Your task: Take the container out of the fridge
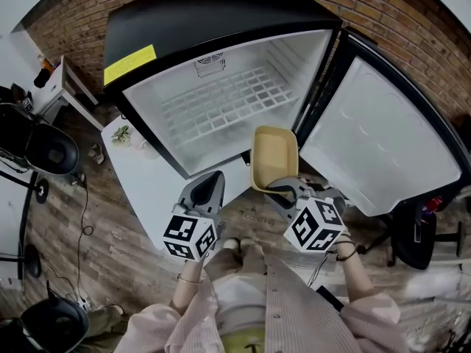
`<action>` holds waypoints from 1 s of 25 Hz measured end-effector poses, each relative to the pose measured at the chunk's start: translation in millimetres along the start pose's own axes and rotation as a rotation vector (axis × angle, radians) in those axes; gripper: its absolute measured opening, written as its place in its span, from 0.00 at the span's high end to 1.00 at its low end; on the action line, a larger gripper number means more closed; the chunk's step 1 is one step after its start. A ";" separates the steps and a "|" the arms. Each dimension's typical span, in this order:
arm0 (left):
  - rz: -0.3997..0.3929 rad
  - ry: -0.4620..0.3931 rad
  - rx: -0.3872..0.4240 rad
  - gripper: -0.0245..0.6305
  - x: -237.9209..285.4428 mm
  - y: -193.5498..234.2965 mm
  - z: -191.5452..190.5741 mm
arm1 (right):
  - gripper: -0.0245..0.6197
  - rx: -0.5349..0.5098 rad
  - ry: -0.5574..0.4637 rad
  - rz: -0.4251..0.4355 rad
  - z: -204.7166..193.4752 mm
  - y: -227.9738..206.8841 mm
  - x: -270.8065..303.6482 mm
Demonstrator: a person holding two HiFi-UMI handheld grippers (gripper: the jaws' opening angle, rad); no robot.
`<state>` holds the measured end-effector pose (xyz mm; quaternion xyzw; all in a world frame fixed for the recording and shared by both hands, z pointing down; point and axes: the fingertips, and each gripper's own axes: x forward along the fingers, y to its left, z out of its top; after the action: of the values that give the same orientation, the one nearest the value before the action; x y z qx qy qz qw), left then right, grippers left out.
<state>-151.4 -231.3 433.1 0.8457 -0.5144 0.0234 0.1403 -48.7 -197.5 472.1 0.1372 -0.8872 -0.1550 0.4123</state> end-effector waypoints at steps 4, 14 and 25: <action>0.014 0.000 0.000 0.98 -1.0 3.4 -0.2 | 0.92 0.016 0.009 0.028 -7.5 4.5 4.0; 0.030 0.000 0.004 0.98 -1.6 7.9 0.6 | 0.93 0.026 0.008 0.035 -12.2 1.2 6.0; 0.029 -0.001 -0.001 0.98 -0.1 8.3 0.2 | 0.93 0.020 0.006 0.034 -11.3 -2.7 6.7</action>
<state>-158.8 -234.8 434.6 0.8382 -0.5265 0.0246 0.1401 -43.8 -204.3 482.7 0.1267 -0.8898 -0.1385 0.4160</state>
